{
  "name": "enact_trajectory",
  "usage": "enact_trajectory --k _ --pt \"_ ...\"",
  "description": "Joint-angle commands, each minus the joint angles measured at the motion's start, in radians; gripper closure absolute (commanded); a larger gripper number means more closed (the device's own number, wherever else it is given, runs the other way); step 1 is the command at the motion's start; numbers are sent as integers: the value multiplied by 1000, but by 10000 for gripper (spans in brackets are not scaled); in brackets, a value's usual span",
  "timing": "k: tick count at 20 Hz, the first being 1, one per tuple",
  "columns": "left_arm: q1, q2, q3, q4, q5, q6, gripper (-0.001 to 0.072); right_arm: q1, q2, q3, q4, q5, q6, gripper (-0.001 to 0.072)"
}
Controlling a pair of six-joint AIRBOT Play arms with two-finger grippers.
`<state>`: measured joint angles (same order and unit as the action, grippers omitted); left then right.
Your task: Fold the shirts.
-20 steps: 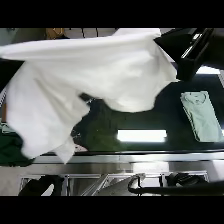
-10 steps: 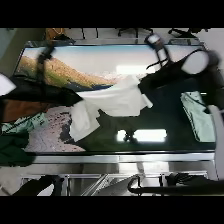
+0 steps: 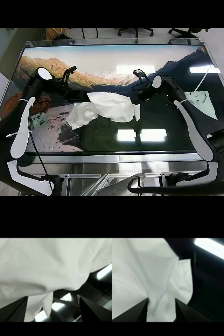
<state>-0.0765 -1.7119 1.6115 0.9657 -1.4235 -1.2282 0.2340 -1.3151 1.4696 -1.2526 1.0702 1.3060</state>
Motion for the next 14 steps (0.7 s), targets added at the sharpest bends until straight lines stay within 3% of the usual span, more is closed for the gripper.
enact_trajectory --k 1,4,8,9,10,11,14 --pt "52 -10 63 1 -108 -36 7 -94 58 4 0 20 47 311" --pt "72 101 -141 3 -79 -37 7 -174 117 -31 20 159 56 310" --pt "82 236 -508 3 113 -25 7 -155 170 -251 163 154 12 308" --pt "81 254 -572 0 174 -21 7 -142 167 -306 224 124 -19 241" --pt "79 263 -621 -2 238 -10 7 -126 163 -354 277 82 -48 86" --pt "71 264 -654 -9 304 -10 7 -108 153 -385 313 40 -66 46" --pt "45 237 -698 -70 488 10 7 -53 91 -402 332 -58 -81 46"
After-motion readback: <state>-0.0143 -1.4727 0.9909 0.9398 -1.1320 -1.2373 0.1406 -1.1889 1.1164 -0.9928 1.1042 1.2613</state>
